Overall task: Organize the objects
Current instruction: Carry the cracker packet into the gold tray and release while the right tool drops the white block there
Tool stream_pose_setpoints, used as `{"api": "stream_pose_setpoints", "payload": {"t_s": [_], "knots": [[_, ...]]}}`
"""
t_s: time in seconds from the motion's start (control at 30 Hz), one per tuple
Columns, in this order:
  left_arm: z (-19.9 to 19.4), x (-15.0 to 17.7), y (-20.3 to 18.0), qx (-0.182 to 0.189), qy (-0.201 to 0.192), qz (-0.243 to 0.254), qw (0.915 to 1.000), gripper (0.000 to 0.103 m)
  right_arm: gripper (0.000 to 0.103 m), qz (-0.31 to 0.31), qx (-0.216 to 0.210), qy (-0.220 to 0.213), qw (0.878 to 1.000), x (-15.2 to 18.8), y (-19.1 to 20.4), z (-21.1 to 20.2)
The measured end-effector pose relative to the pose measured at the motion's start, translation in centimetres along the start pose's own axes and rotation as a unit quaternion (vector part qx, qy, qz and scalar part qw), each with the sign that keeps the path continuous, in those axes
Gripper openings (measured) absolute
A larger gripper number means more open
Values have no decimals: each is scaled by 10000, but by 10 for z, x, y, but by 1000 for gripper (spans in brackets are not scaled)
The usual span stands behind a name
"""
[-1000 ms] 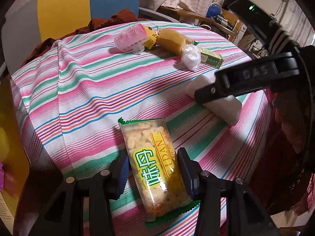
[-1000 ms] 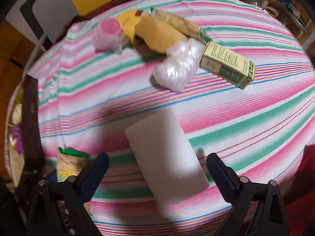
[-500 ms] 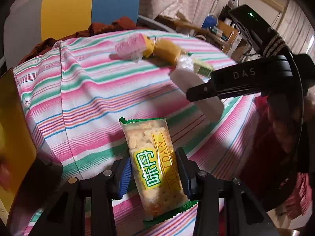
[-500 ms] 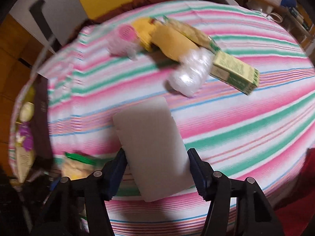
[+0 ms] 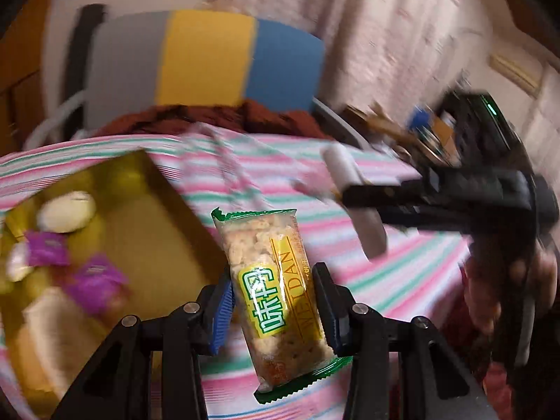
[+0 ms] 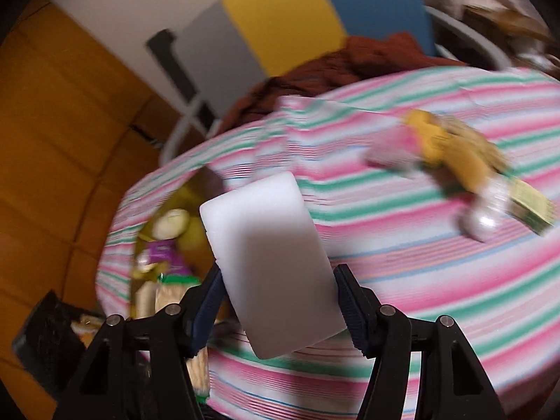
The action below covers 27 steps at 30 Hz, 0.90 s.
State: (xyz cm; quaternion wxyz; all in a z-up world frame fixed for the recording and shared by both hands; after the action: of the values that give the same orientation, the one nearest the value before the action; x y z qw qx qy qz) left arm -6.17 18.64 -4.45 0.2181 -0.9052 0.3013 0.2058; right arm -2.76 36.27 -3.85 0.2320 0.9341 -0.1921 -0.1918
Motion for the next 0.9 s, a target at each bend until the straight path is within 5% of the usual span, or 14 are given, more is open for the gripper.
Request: {"api": "stream_pose_setpoints", "payload": {"t_s": [0.27, 0.33, 0.4, 0.6, 0.9], "knots": [[-42, -11, 123, -878, -458, -1435, 9847, 48, 71, -676, -751, 150, 9948, -10, 104, 43], [-46, -6, 144, -1067, -428, -1643, 9797, 51, 86, -776, -787, 246, 9936, -7, 120, 54], [-51, 3, 159, -1207, -423, -1831, 9747, 51, 88, -830, -841, 349, 9924, -2, 130, 62], [-57, 29, 182, -1374, -436, -2213, 9645, 51, 88, -1045, -542, 544, 9916, 18, 136, 79], [-62, 46, 164, -1689, -462, -1962, 9648, 51, 90, -1497, 362, 251, 9877, 38, 134, 88]]}}
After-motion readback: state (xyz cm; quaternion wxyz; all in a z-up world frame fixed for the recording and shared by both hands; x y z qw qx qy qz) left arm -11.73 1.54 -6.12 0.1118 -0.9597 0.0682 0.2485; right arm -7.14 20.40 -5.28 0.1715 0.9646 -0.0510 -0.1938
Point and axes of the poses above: each gripper's, at about its wrist camera, not at the fingertips, and z roughly the way its jaws point, y to its left, x to its underside, the point moved 6 cm from there along z, roughly the way its jaws point, and after that the axes turned 14 degrees about y, right-handed, at the moved point
